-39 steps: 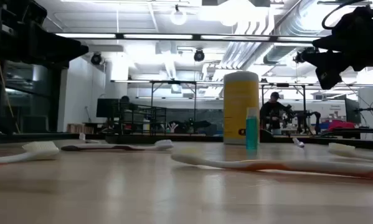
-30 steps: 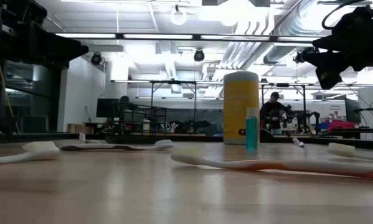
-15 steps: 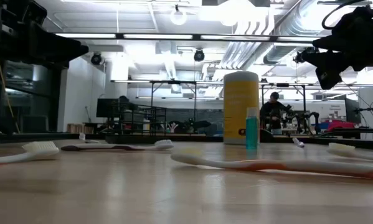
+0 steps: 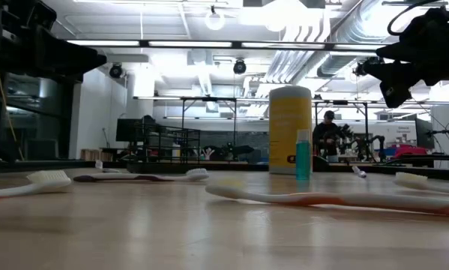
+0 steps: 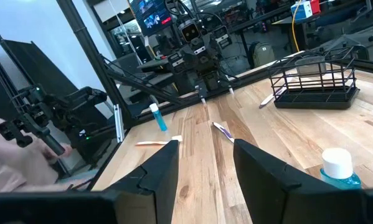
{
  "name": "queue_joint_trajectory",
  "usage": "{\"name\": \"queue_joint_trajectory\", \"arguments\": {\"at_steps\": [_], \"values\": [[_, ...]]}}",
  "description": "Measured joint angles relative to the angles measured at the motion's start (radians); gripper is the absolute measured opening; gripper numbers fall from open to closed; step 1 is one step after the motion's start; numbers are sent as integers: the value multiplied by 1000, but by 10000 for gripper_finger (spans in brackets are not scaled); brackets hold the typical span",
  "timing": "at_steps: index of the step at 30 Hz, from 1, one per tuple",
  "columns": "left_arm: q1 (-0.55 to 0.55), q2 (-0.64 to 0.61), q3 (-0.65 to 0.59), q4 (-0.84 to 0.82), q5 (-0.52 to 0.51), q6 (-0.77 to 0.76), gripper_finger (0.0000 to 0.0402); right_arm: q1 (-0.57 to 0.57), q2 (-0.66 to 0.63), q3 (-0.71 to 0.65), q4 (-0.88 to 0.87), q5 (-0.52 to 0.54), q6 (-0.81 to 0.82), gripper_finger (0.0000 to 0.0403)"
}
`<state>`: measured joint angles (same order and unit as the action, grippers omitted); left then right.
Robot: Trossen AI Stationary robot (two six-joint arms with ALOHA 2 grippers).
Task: Pick & Place toothbrushing station
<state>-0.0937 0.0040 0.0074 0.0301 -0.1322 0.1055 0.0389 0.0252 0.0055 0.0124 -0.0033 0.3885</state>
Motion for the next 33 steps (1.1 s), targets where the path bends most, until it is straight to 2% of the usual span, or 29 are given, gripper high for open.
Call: {"name": "queue_joint_trajectory", "arguments": {"at_steps": [33], "values": [[0,0,0,46,0,0,141,0,0,0,0,0,0,145]]}}
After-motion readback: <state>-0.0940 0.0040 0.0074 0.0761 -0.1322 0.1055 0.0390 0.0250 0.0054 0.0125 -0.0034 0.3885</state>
